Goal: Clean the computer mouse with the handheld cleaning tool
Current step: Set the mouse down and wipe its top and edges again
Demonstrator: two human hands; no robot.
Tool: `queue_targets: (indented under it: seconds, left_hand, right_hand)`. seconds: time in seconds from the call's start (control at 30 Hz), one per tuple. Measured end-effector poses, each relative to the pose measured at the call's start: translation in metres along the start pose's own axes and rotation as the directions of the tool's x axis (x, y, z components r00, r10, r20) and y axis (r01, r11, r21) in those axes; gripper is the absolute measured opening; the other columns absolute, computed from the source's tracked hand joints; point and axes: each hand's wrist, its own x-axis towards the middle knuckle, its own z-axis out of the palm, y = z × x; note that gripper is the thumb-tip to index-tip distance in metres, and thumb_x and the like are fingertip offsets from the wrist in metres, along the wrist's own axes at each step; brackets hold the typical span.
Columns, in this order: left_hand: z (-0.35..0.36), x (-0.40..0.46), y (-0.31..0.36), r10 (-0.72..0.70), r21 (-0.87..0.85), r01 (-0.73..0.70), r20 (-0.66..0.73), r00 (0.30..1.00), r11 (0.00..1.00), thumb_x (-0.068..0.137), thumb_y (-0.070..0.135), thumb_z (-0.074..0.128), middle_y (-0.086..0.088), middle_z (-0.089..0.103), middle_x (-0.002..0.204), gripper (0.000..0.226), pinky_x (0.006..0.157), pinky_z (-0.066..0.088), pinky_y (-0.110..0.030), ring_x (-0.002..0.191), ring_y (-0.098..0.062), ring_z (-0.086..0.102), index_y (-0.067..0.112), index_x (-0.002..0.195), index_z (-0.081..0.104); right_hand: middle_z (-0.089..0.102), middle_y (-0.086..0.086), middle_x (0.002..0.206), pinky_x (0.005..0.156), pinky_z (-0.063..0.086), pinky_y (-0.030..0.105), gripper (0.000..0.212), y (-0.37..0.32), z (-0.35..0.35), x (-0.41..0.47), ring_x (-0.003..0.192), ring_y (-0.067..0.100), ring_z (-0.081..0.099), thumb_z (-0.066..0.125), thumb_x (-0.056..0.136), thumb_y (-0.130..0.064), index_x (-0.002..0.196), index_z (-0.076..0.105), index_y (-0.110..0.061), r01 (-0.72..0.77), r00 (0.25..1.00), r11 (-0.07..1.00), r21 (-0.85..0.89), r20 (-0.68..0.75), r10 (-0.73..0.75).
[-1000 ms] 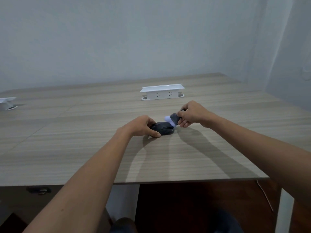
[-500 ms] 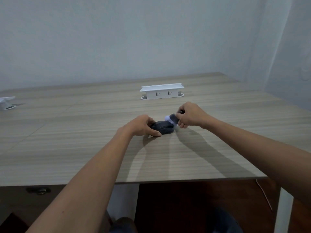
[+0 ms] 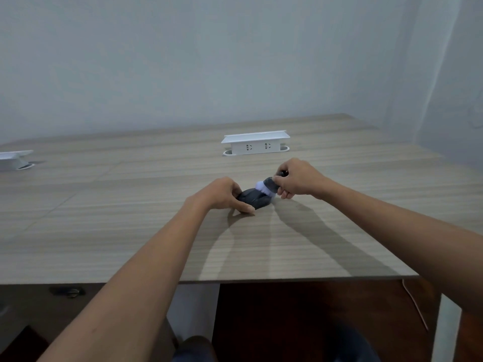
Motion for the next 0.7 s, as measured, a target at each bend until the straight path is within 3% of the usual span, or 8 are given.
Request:
queue_targets:
  seconds: [0.1, 0.2, 0.27, 0.43, 0.6, 0.7]
  left_hand:
    - [-0.004, -0.003, 0.0, 0.028, -0.058, -0.029, -0.022, 0.999, 0.998, 0.079, 0.064, 0.072, -0.007, 0.076, 0.092, 0.054, 0.074, 0.047, -0.032, 0.082, -0.018, 0.065, 0.015, 0.101, 0.078]
    - [-0.005, -0.005, 0.006, 0.053, -0.117, -0.056, -0.03, 0.998, 0.992, 0.093, 0.046, 0.065, -0.004, 0.076, 0.113, 0.038, 0.094, 0.052, -0.036, 0.103, -0.019, 0.068, 0.019, 0.119, 0.075]
    - [-0.004, -0.004, 0.009, 0.056, -0.11, -0.057, -0.015, 0.998, 0.992, 0.096, 0.033, 0.067, -0.006, 0.072, 0.124, 0.038, 0.096, 0.05, -0.031, 0.106, -0.016, 0.065, 0.019, 0.131, 0.068]
    - [-0.002, 0.0, 0.009, 0.062, -0.098, -0.063, -0.017, 0.998, 0.993, 0.094, 0.027, 0.069, -0.005, 0.071, 0.126, 0.042, 0.094, 0.046, -0.026, 0.104, -0.013, 0.064, 0.022, 0.136, 0.064]
    - [-0.004, 0.003, 0.008, 0.05, -0.123, -0.05, 0.0, 0.999, 0.991, 0.093, 0.025, 0.071, -0.001, 0.071, 0.127, 0.043, 0.095, 0.044, -0.024, 0.11, -0.012, 0.065, 0.022, 0.136, 0.065]
    - [-0.007, 0.003, 0.01, 0.055, -0.125, -0.052, 0.023, 0.998, 0.991, 0.093, 0.022, 0.071, -0.001, 0.072, 0.125, 0.039, 0.096, 0.046, -0.025, 0.111, -0.012, 0.065, 0.023, 0.132, 0.069]
  right_hand:
    - [0.076, 0.02, 0.076, 0.051, 0.055, 0.023, 0.023, 0.001, 0.003, 0.002, 0.051, 0.016, 0.069, 0.053, 0.094, -0.007, 0.09, 0.071, 0.006, 0.004, 1.0, 1.0, 0.022, -0.012, -0.004]
    - [0.076, 0.021, 0.077, 0.051, 0.056, 0.023, 0.022, 0.004, 0.006, 0.004, 0.051, 0.016, 0.069, 0.053, 0.095, -0.008, 0.091, 0.07, 0.005, 0.007, 1.0, 0.999, 0.046, -0.016, -0.006]
    - [0.075, 0.021, 0.078, 0.052, 0.057, 0.024, 0.021, 0.006, 0.008, 0.005, 0.052, 0.017, 0.069, 0.052, 0.097, -0.008, 0.093, 0.069, 0.005, -0.004, 1.0, 0.998, 0.064, -0.018, 0.005]
    - [0.074, 0.026, 0.079, 0.053, 0.058, 0.029, 0.022, 0.009, 0.013, 0.007, 0.056, 0.025, 0.07, 0.052, 0.097, -0.007, 0.09, 0.066, 0.009, -0.076, 0.996, 0.983, 0.168, -0.023, 0.081]
    - [0.067, 0.019, 0.063, 0.056, 0.056, 0.03, 0.025, 0.003, 0.014, -0.011, 0.051, 0.024, 0.061, 0.057, 0.081, -0.006, 0.057, 0.066, -0.002, -0.182, 0.979, 0.932, 0.314, 0.146, 0.142]
    - [0.073, 0.023, 0.074, 0.06, 0.059, 0.031, 0.021, 0.003, 0.01, -0.02, 0.061, 0.025, 0.067, 0.059, 0.085, -0.008, 0.067, 0.067, -0.001, -0.212, 0.96, 0.918, 0.336, 0.249, 0.13]
